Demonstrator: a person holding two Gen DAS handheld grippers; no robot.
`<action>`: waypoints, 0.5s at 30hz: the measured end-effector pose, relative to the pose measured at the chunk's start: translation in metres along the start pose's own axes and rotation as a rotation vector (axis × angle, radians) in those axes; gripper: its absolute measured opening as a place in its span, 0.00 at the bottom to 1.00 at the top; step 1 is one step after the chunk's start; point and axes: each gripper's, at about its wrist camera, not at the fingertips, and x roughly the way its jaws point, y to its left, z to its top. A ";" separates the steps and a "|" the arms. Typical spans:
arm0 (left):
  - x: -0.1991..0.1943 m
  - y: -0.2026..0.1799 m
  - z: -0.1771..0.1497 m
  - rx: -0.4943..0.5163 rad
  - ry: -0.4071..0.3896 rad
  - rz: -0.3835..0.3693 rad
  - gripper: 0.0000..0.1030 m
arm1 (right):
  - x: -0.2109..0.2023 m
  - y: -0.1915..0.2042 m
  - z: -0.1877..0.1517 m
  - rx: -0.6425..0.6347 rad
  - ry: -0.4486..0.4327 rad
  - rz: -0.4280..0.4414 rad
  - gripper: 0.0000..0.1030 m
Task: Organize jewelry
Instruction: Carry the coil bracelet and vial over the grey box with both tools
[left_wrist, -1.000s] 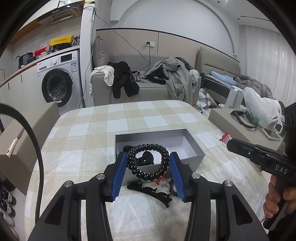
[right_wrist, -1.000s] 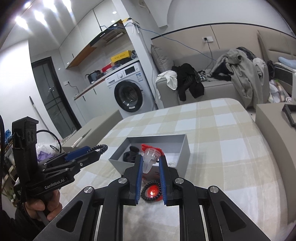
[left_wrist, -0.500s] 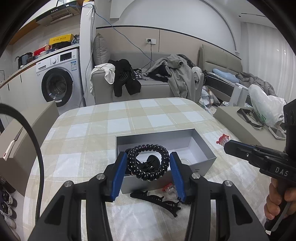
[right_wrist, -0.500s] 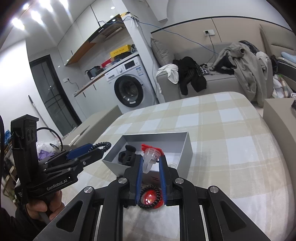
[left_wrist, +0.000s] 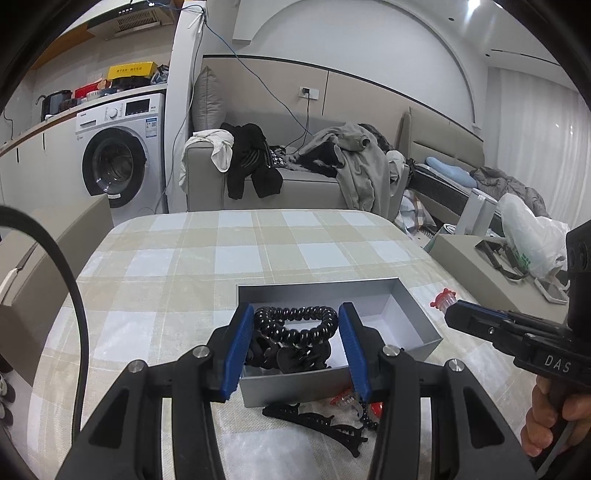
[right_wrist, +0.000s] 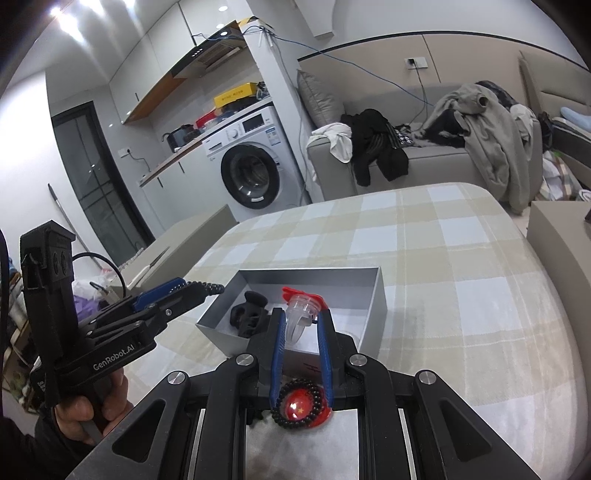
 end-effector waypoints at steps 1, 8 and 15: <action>0.001 -0.001 0.000 0.002 -0.001 -0.002 0.40 | 0.001 0.000 0.001 0.002 0.001 -0.004 0.16; 0.010 -0.005 0.001 0.019 0.005 -0.011 0.40 | 0.010 0.000 0.001 0.003 0.022 0.000 0.16; 0.016 -0.013 -0.004 0.056 0.025 0.002 0.40 | 0.019 0.000 0.000 -0.001 0.043 0.015 0.16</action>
